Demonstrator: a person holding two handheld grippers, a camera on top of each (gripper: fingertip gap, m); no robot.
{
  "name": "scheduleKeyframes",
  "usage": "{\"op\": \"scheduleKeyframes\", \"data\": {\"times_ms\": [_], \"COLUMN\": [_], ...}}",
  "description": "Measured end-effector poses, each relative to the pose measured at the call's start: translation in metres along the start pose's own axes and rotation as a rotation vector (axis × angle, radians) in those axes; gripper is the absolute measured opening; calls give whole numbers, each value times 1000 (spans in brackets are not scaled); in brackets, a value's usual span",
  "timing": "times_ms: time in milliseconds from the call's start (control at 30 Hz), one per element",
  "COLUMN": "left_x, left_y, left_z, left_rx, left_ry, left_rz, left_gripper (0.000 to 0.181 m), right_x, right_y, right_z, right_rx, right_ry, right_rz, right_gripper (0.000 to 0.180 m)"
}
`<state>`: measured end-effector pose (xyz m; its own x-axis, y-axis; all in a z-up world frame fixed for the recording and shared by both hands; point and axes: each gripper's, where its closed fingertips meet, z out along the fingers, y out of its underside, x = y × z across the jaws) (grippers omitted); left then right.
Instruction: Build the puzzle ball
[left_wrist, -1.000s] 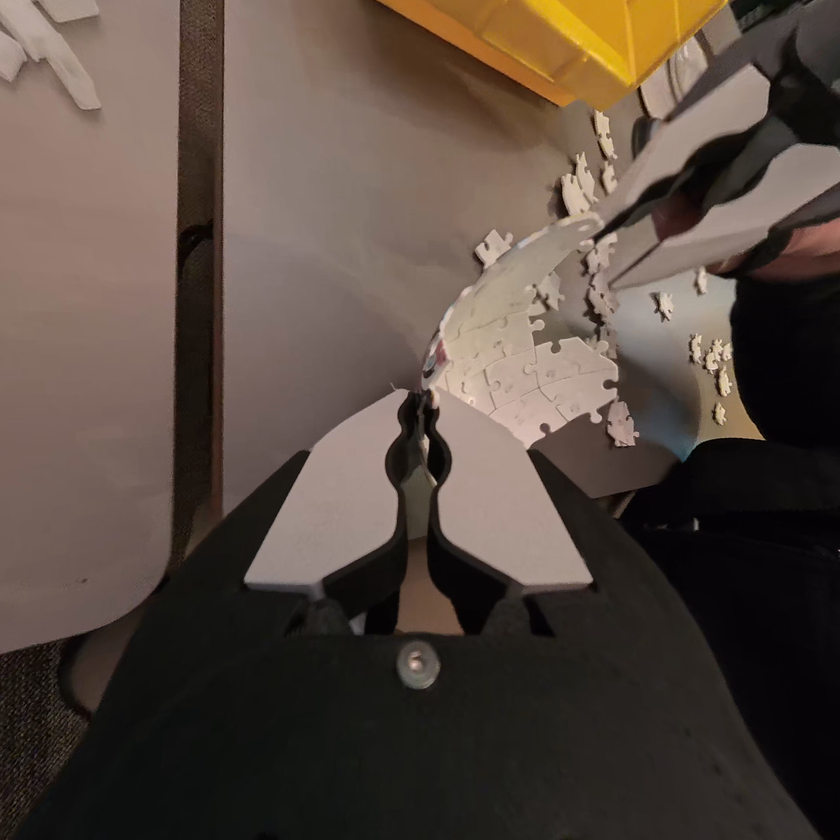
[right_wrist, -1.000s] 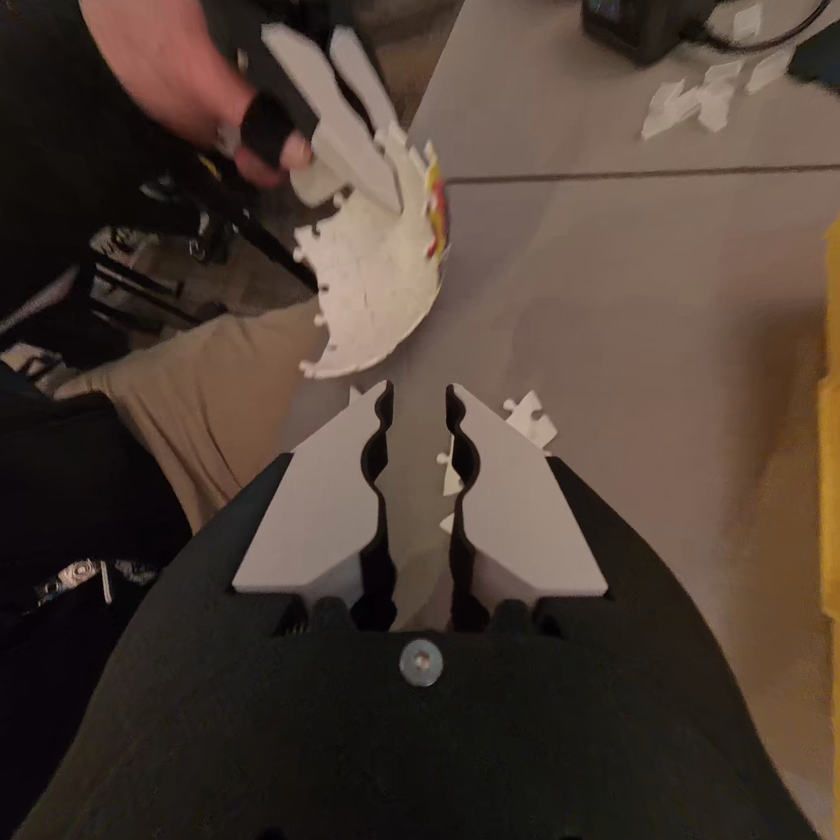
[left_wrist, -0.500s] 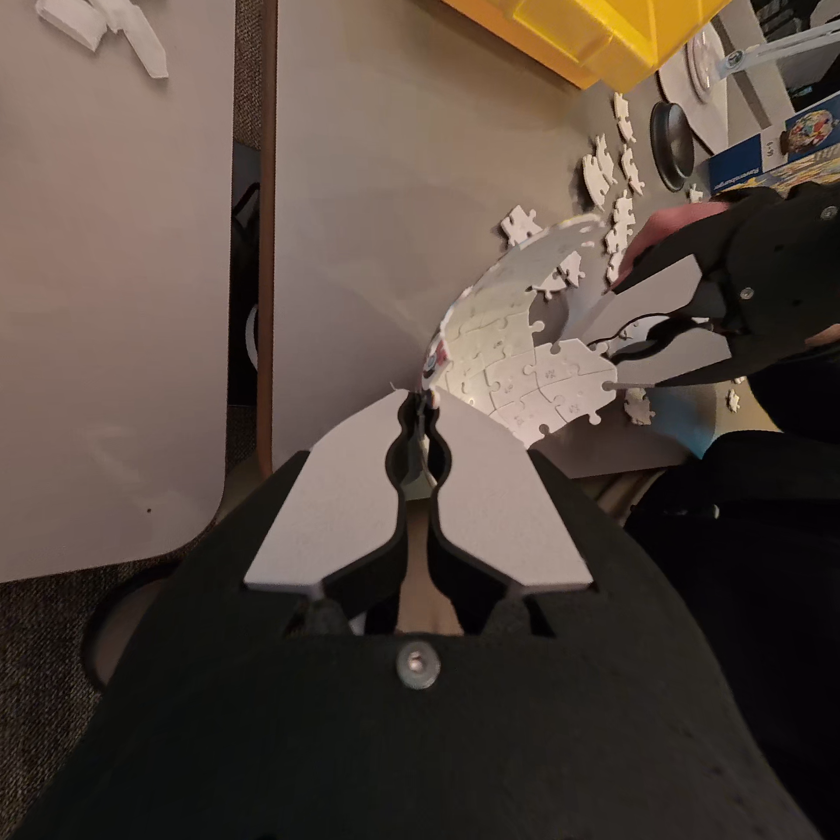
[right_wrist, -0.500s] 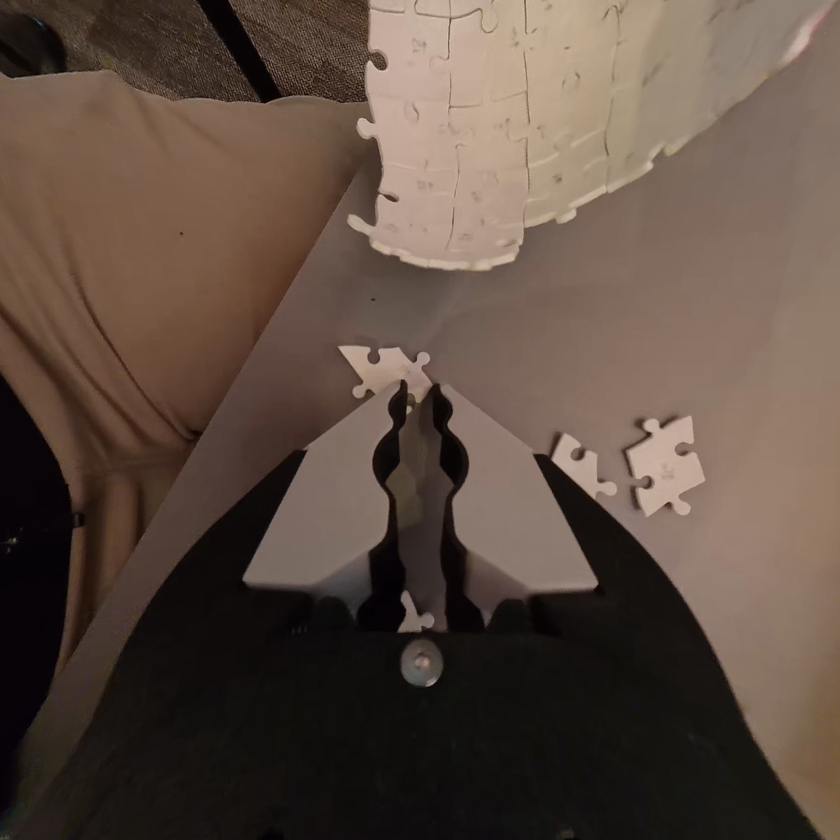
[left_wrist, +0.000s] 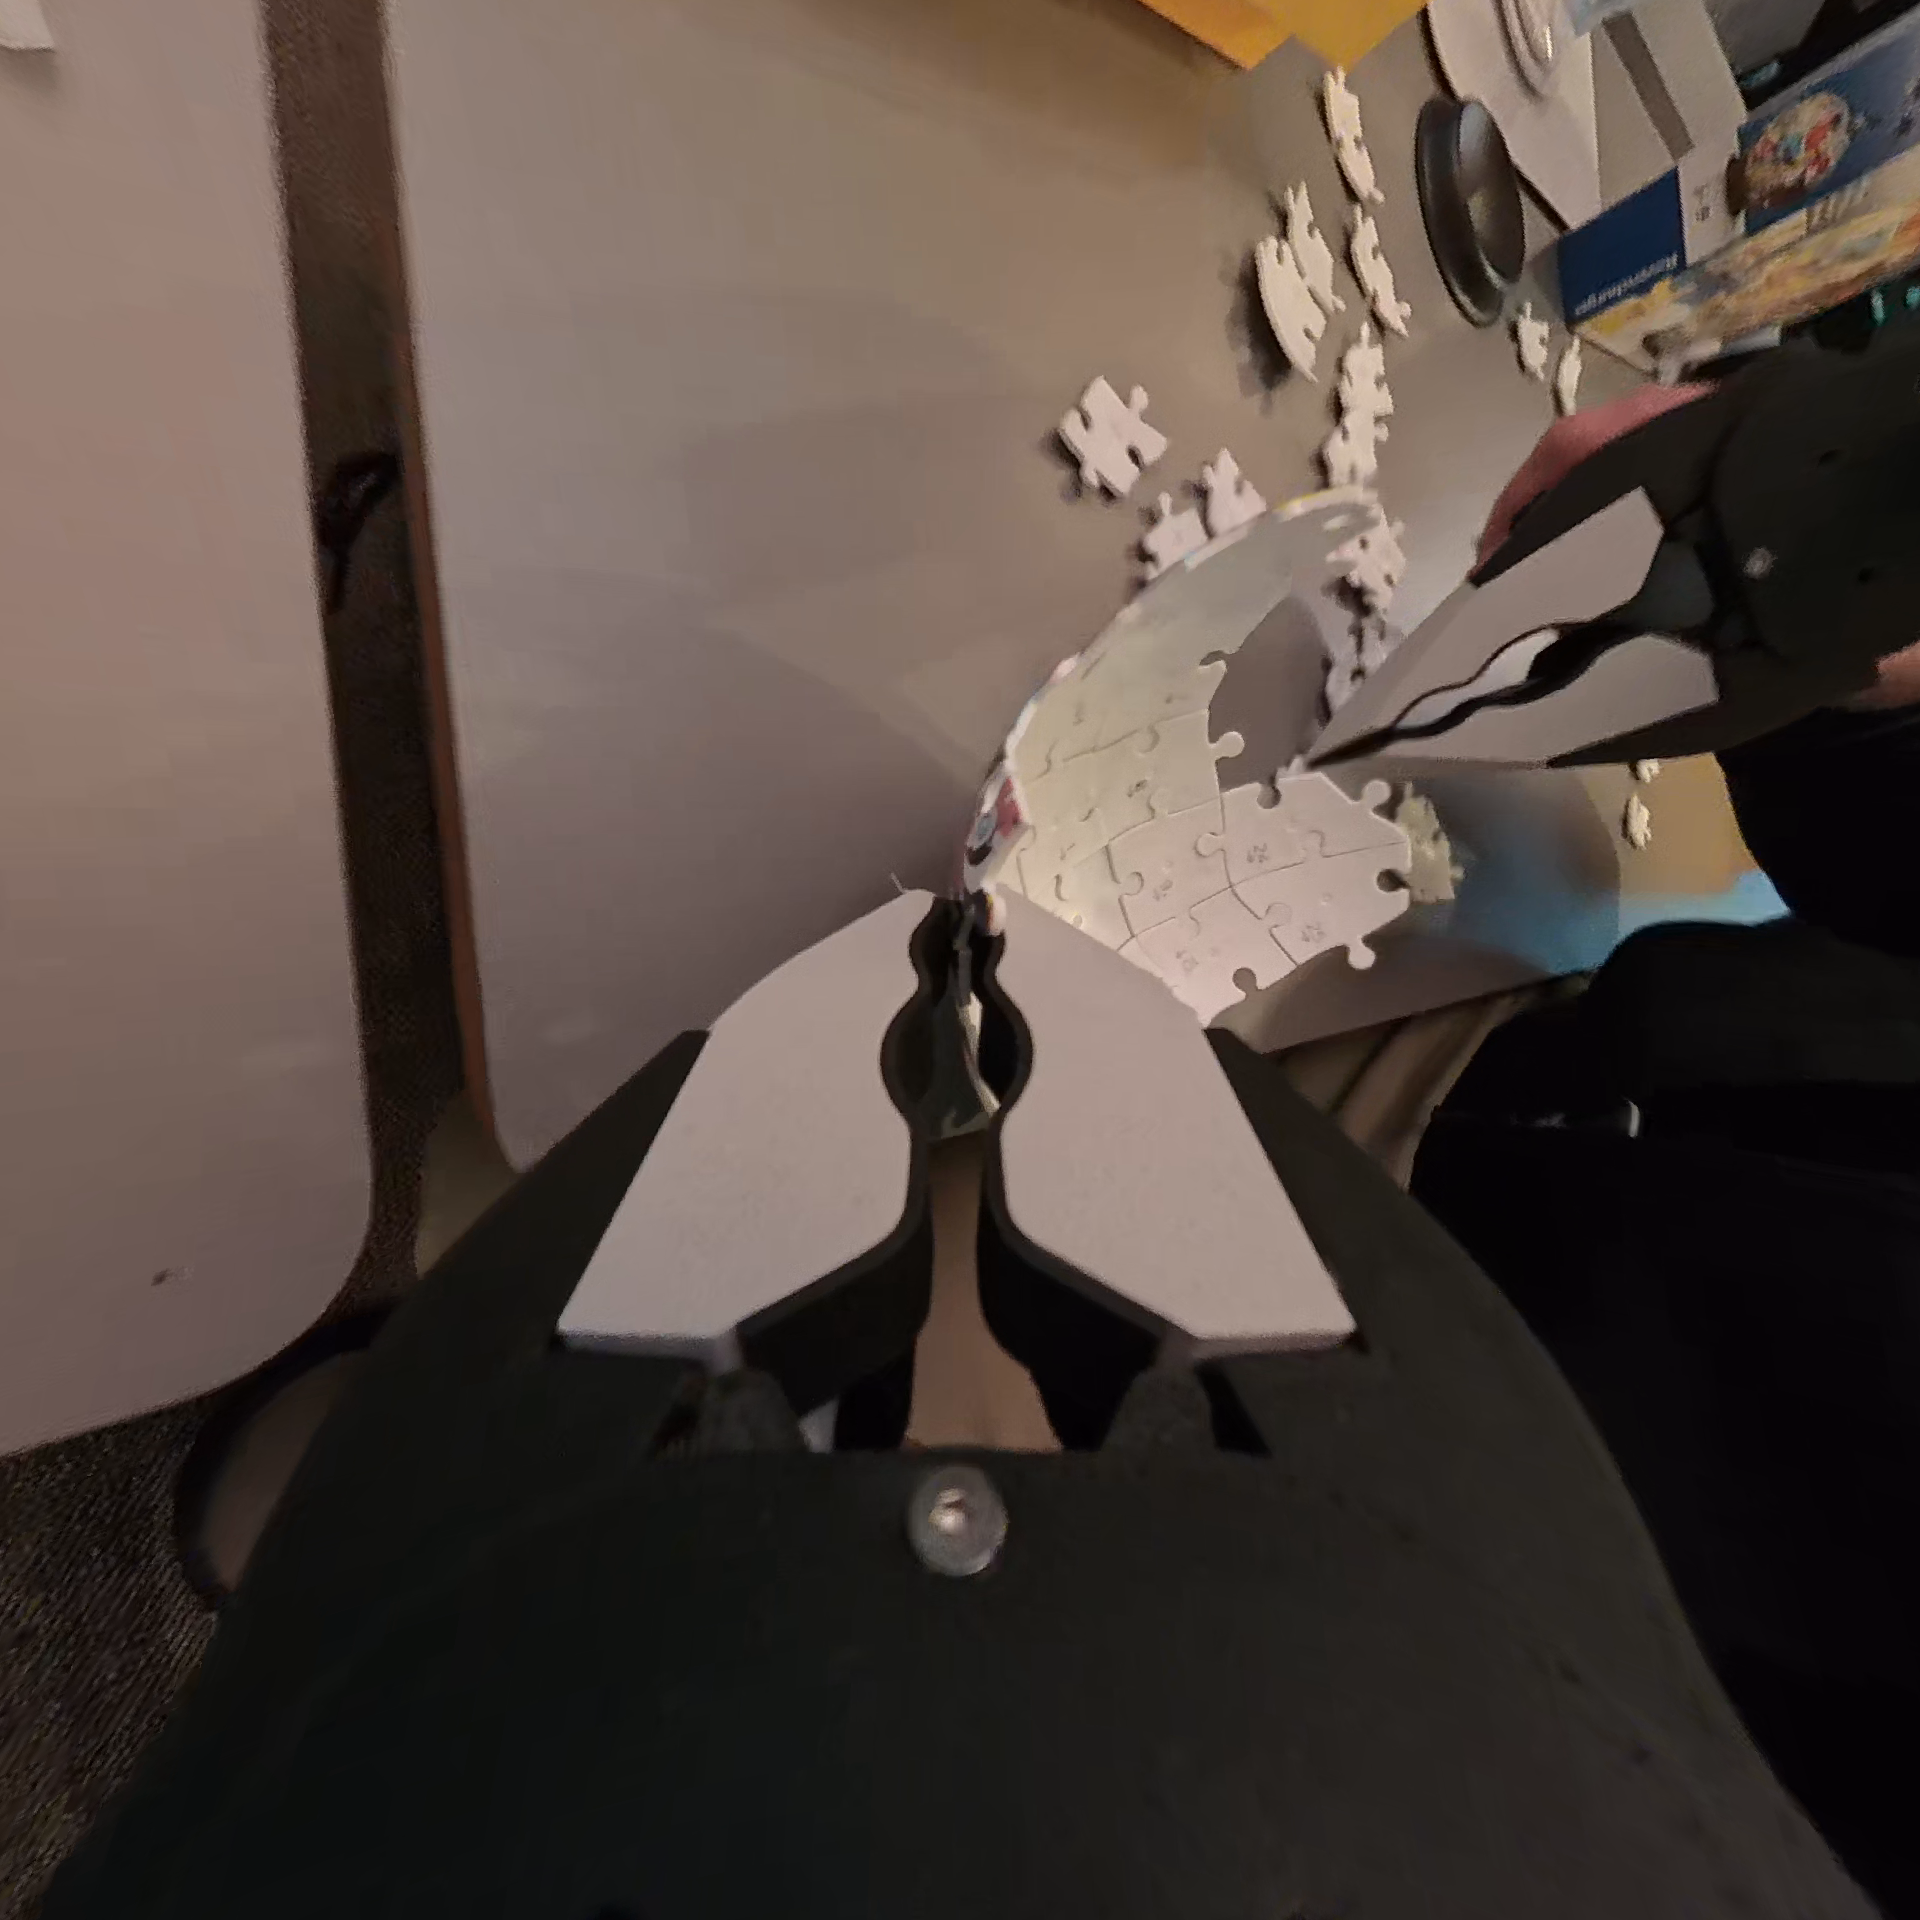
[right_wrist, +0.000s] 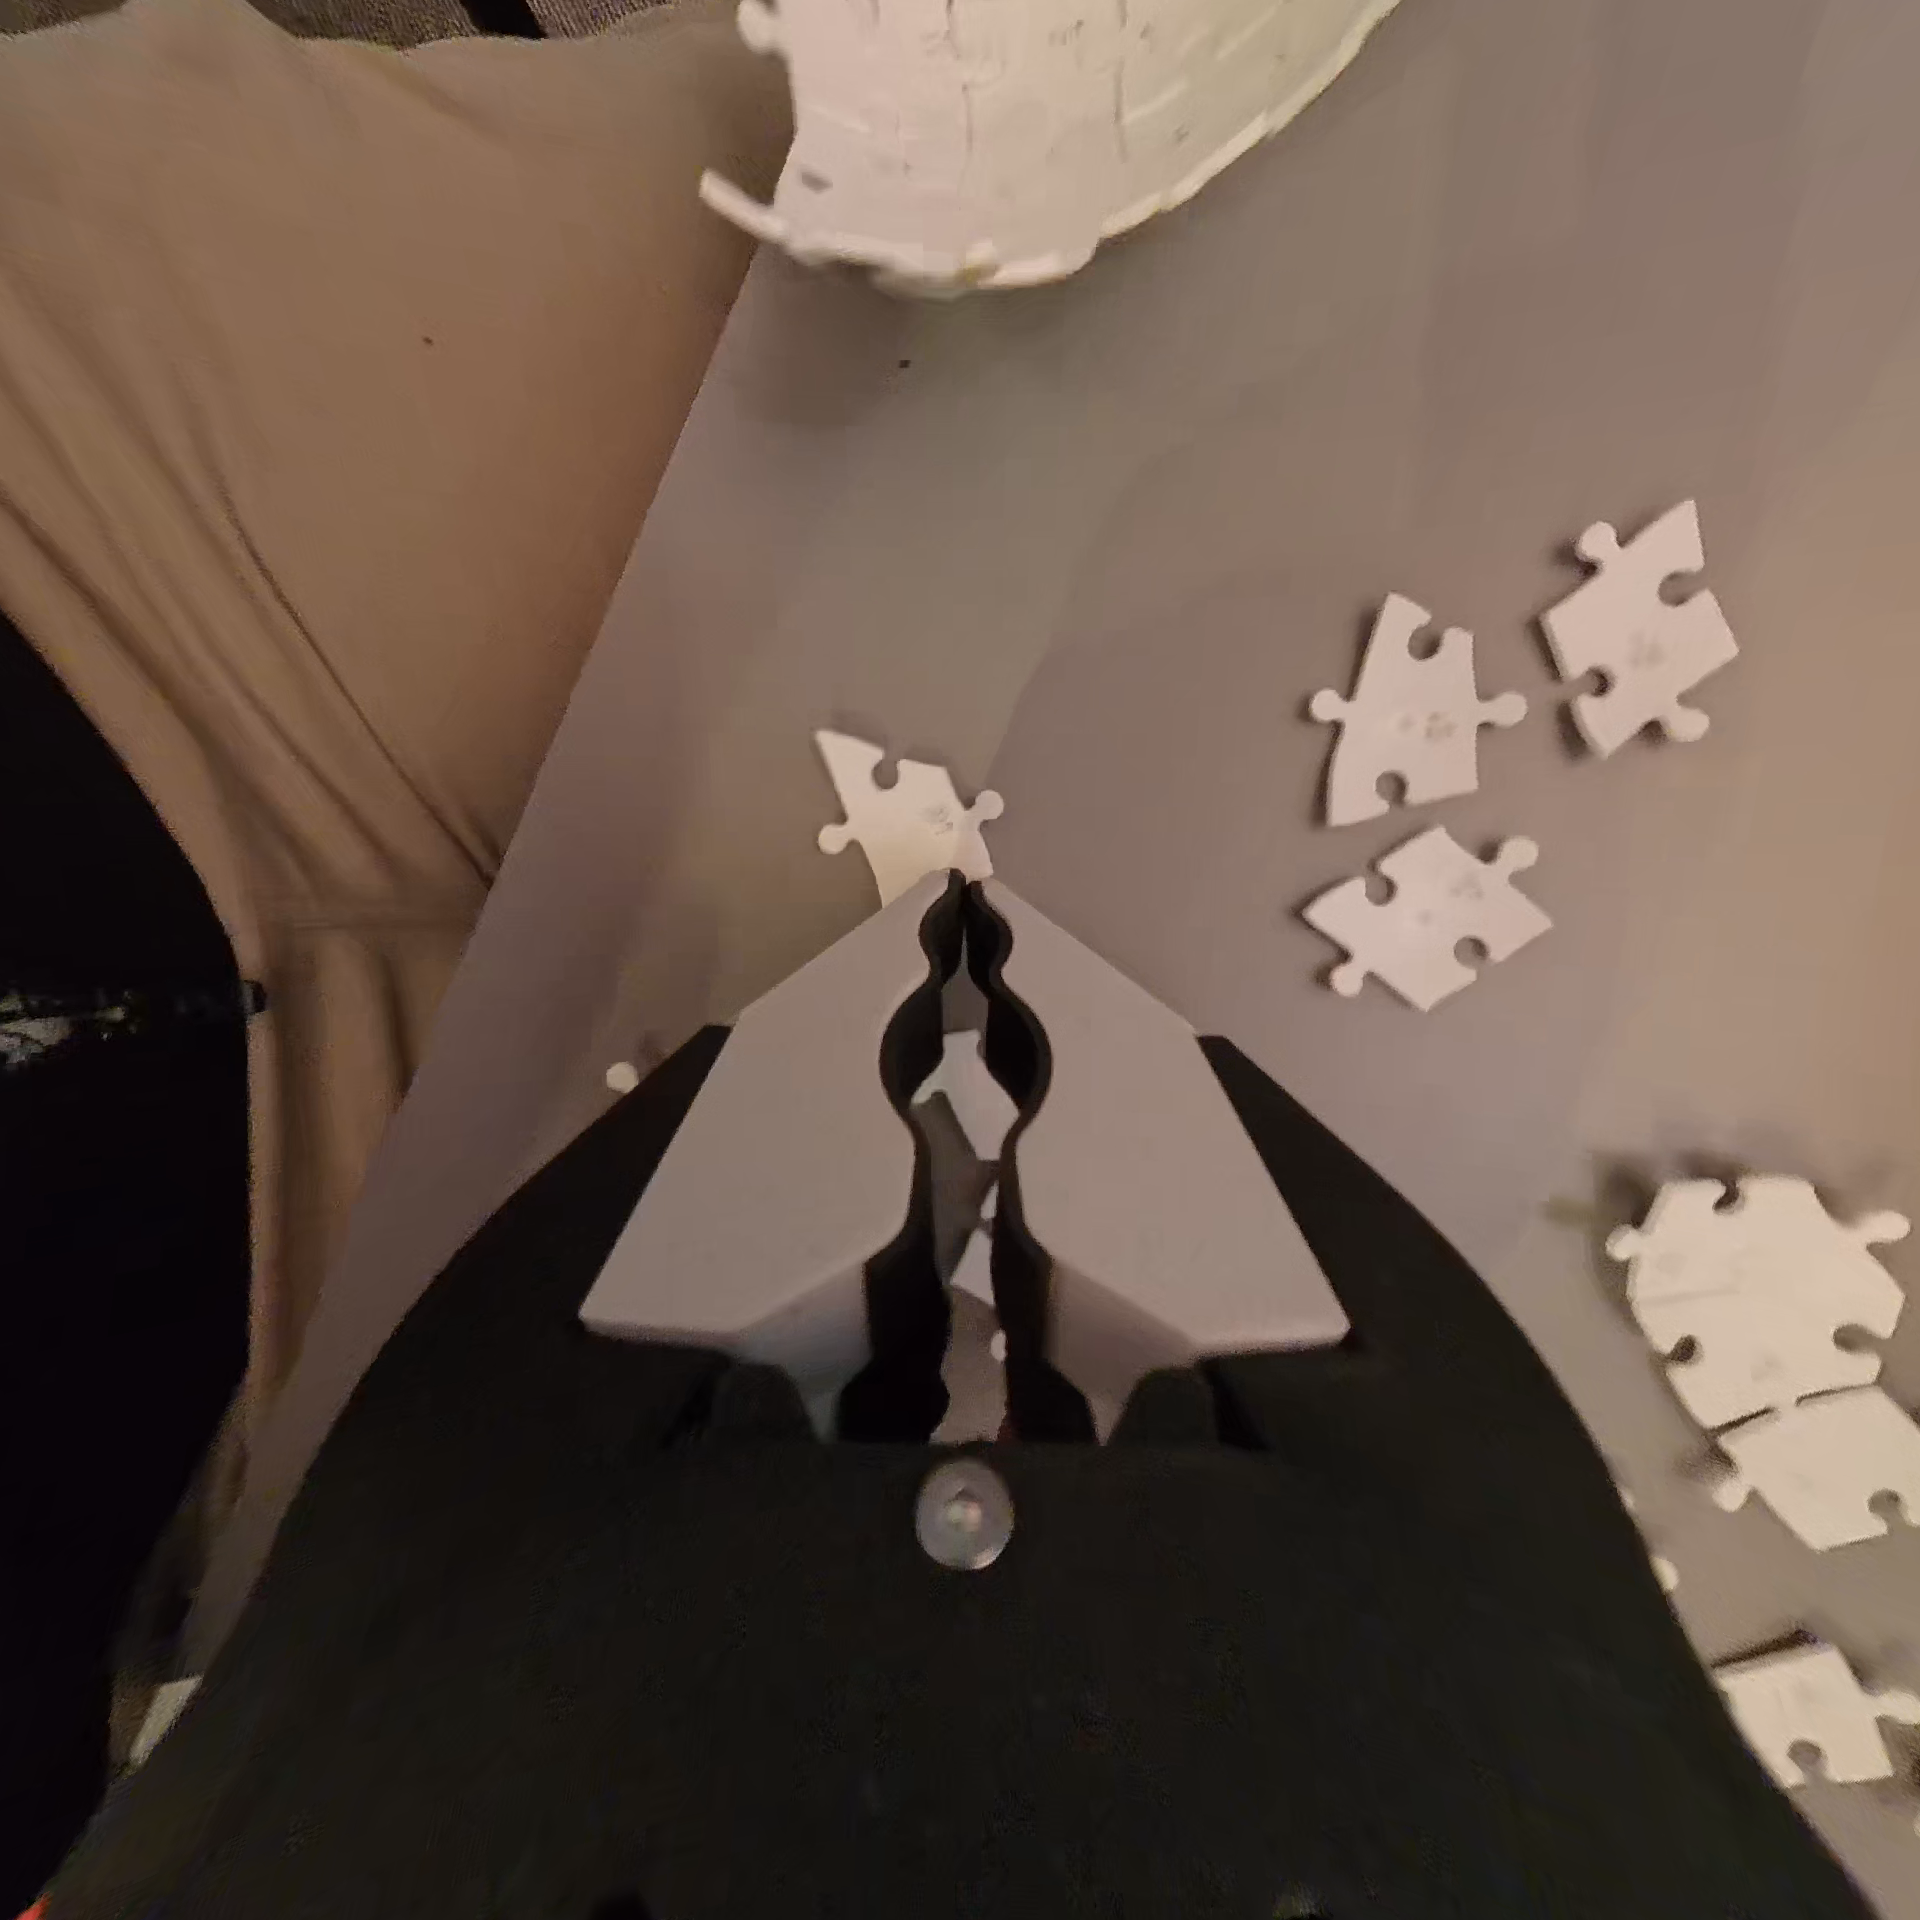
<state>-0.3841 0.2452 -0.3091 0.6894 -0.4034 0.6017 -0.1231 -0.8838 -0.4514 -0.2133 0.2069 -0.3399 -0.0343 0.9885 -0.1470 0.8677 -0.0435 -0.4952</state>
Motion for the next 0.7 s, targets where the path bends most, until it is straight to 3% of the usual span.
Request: {"op": "scheduleKeyframes", "data": {"times_ms": [367,600,700], "left_x": [20,21,22], "left_y": [7,4,4], "left_z": [33,37,36], "left_rx": [-357,-446,-455], "left_ry": [42,33,33], "left_rz": [145,186,188], "left_gripper": [3,2,3], "right_x": [10,-6,-7], "right_y": [-9,-11,-4], "right_z": [-55,-15,0], "right_rx": [104,21,-42], "right_ry": [51,5,-27], "right_rz": [25,-153,-193], "right_gripper": [0,35,35]}}
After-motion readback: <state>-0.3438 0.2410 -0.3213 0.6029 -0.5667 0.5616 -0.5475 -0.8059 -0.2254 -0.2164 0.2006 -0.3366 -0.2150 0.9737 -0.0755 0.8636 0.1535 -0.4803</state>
